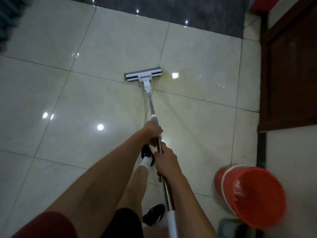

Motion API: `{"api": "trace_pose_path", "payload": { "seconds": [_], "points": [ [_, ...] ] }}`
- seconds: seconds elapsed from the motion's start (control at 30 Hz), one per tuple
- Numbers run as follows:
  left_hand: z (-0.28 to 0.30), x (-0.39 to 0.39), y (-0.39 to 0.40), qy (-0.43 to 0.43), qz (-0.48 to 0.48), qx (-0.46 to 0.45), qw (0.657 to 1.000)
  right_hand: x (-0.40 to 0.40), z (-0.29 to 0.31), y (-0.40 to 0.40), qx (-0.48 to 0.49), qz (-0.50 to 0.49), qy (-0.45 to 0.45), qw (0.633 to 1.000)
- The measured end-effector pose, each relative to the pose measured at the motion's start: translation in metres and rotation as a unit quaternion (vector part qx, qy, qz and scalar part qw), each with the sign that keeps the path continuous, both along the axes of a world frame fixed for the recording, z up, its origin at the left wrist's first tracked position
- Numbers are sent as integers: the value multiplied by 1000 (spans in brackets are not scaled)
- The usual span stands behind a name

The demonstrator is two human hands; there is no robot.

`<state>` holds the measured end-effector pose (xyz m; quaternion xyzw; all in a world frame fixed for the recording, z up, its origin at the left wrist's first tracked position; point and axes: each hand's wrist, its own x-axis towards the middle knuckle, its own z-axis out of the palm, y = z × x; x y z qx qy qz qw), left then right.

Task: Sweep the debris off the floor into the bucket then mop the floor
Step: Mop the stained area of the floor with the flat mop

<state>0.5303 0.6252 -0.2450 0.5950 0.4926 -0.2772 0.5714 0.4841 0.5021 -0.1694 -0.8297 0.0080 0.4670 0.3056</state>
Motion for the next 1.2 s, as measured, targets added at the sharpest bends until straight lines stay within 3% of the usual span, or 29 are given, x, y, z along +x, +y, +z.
{"api": "trace_pose_path", "payload": {
  "seconds": [0.27, 0.53, 0.87, 1.2],
  "points": [
    [25, -87, -105, 16, -90, 4, 996, -99, 30, -98, -28, -32, -5, 999],
    [29, -93, -107, 16, -78, 20, 997, -111, 37, -95, -28, -68, -31, 997],
    [8, 18, 21, -10, -73, 15, 997, -15, 6, 42, -7, -149, -47, 988],
    [-8, 211, 157, -55, -189, 20, 980, 166, -18, 180, 20, -239, -25, 971]
  ]
}}
